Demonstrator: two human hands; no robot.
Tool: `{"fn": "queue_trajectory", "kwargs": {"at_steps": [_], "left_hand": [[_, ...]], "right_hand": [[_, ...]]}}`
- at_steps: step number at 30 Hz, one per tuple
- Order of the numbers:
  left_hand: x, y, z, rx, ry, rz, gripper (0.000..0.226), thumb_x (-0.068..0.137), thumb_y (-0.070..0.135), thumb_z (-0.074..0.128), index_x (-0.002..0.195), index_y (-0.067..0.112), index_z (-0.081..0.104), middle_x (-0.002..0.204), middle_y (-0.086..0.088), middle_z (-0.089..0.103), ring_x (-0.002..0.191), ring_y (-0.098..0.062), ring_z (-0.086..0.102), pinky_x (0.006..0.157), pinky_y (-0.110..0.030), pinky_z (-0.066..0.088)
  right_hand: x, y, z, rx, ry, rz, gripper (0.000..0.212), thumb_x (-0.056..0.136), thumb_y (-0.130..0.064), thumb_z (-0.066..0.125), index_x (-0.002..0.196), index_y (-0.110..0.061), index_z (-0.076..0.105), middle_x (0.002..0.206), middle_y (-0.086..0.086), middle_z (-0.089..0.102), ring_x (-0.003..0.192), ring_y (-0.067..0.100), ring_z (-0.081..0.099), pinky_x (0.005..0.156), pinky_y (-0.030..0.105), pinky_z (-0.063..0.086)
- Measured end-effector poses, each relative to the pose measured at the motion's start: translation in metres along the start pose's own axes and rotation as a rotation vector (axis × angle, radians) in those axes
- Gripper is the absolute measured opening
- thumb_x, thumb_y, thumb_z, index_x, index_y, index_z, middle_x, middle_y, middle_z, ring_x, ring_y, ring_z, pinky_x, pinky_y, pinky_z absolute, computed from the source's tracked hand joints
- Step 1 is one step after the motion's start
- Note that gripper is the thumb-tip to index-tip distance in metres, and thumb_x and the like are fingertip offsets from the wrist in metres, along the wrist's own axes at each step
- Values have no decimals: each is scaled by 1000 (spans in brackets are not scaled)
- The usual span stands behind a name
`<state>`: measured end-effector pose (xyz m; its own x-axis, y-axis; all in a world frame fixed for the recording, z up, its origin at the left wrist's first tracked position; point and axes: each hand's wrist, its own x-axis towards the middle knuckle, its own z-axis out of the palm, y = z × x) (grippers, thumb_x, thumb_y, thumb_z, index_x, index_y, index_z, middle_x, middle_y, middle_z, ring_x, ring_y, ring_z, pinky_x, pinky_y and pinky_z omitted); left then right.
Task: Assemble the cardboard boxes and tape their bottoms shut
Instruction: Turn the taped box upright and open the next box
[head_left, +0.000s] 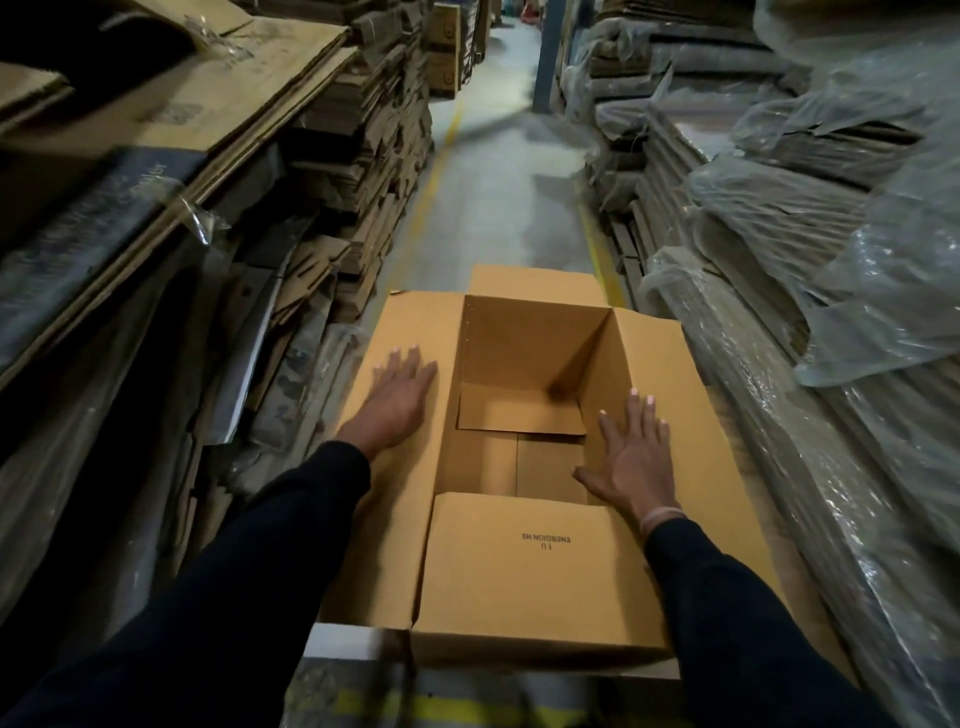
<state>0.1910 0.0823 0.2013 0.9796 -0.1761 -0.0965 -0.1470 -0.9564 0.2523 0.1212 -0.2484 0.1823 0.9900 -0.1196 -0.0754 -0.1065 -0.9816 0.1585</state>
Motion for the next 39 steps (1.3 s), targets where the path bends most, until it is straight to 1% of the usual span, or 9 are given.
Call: {"fn": "queue_trajectory", "kwargs": {"at_steps": [4, 8, 16, 23, 27, 30, 33, 36, 39], "left_hand": [[20, 40, 6, -192, -20, -14, 58, 113, 32, 32, 168, 21, 15, 176, -9, -2, 161, -37, -5, 120, -74, -7], [50, 69, 11, -58, 4, -60, 72, 111, 50, 31, 168, 15, 6, 176, -7, -6, 162, -35, -8, 119, -74, -9], [57, 65, 43, 159, 159, -46, 88, 106, 59, 32, 167, 5, -2, 174, -18, -10, 162, -35, -3, 128, -61, 10], [63, 62, 48, 138, 178, -20, 97, 102, 61, 36, 165, 1, -6, 173, -22, -7, 162, -34, -2, 128, -47, 0], [64, 63, 47, 131, 159, -42, 104, 102, 61, 44, 163, 2, -16, 173, -19, -15, 162, -30, -8, 126, -40, -7], [64, 65, 44, 128, 132, -64, 108, 100, 63, 45, 162, 3, -20, 172, -18, -18, 162, -29, -10, 125, -38, -9], [65, 65, 44, 117, 111, -83, 111, 99, 65, 45, 160, 3, -23, 172, -18, -21, 162, -28, -12, 125, -38, -9], [66, 64, 40, 49, 87, -87, 114, 99, 64, 49, 159, 3, -26, 171, -16, -23, 161, -26, -15, 126, -36, -10], [64, 62, 39, -42, 105, -76, 118, 98, 63, 53, 158, 3, -28, 171, -17, -24, 161, -26, -15, 130, -37, -7]], "right_hand": [[5, 3, 1, 53, -31, 3, 107, 88, -77, 59, 170, -29, 11, 173, 18, -25, 161, 40, -19, 130, 52, -3], [24, 6, 0, 56, -84, 1, 111, 88, -76, 61, 170, -27, 3, 172, 18, -27, 160, 39, -22, 129, 50, -9], [129, 21, -13, 101, -44, -122, 118, 92, -71, 62, 169, -13, -7, 173, 20, -24, 160, 38, -21, 130, 47, -7], [231, 25, -30, 492, -49, -117, 129, 88, -71, 69, 167, -7, -11, 176, 17, -14, 162, 34, -13, 132, 48, -4], [276, 25, -46, 918, -127, -6, 135, 84, -66, 78, 168, -10, -12, 177, 13, 1, 163, 35, 1, 133, 49, 6], [296, 32, -45, 1447, -188, 127, 139, 70, -64, 88, 169, -17, 3, 166, 10, 36, 155, 33, 33, 128, 51, 28], [305, 48, -31, 1920, -231, 222, 126, 65, -68, 90, 164, -19, 29, 134, 8, 65, 136, 31, 58, 117, 57, 43], [282, 63, -42, 2068, -157, 90, 65, 95, -69, 60, 127, -14, 71, 98, 3, 72, 106, 26, 65, 108, 44, 45], [253, 70, -42, 2005, -184, -10, 55, 108, -58, 44, 99, -14, 74, 106, 5, 75, 104, 21, 68, 94, 35, 50]]}}
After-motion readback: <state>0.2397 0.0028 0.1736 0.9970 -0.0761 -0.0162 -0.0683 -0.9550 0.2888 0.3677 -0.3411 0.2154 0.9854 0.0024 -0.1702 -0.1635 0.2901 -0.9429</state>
